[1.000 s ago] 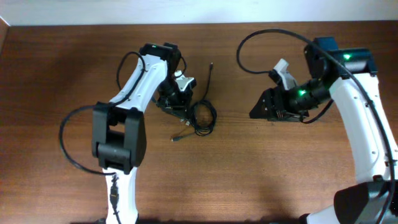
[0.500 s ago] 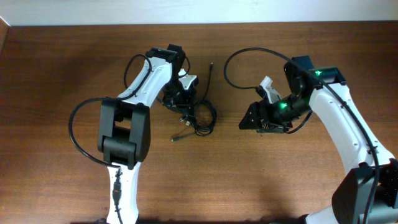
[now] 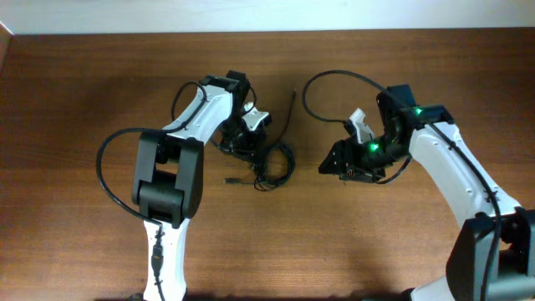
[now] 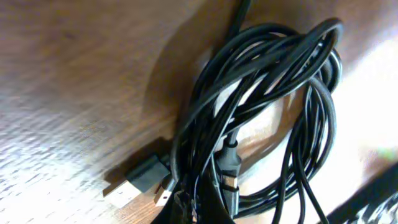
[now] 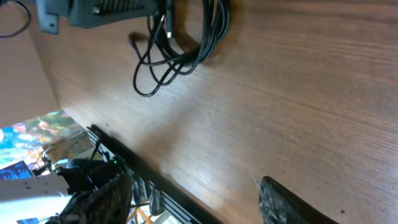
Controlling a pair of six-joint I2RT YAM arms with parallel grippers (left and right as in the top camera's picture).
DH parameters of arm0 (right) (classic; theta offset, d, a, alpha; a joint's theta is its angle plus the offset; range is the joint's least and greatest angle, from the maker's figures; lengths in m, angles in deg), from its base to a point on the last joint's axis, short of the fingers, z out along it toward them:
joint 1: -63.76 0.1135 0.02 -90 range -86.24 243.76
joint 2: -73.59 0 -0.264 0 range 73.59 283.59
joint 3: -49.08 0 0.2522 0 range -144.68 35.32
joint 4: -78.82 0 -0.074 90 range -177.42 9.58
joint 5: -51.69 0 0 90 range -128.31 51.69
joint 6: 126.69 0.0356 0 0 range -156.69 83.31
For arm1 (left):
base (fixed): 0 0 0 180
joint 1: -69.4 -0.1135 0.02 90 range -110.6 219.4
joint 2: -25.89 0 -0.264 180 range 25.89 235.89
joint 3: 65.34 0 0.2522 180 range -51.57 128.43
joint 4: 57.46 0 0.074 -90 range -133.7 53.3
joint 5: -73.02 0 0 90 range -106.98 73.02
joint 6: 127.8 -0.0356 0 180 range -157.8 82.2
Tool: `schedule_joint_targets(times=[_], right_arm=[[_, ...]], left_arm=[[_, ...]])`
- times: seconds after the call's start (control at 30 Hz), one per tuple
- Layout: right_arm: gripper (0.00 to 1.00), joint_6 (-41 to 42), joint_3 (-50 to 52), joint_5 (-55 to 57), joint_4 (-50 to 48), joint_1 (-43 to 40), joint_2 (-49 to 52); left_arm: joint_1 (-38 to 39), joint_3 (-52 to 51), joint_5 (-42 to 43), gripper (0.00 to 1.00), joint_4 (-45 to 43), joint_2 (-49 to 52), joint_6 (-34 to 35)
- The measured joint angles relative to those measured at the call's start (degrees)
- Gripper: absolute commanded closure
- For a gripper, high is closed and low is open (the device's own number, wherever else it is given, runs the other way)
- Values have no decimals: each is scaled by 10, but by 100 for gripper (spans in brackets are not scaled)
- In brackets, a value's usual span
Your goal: Untangle cables
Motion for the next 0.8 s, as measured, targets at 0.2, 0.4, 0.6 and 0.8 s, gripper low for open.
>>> schedule_joint_targets(times=[0.2,0.4,0.6,0.8], right_arm=[[44,93,33,4,-42,0,0],[69,189,36,9,-75,0,0],[59,269,36,10,-89,0,0],[50,361,37,45,-110,32,0]], left_arm=[[0,-6,58,100,-6,0,-89],[1,-9,75,100,-28,-4,-105],[14,-10,88,100,-92,-22,-109],[61,-13,104,100,-97,-22,-109]])
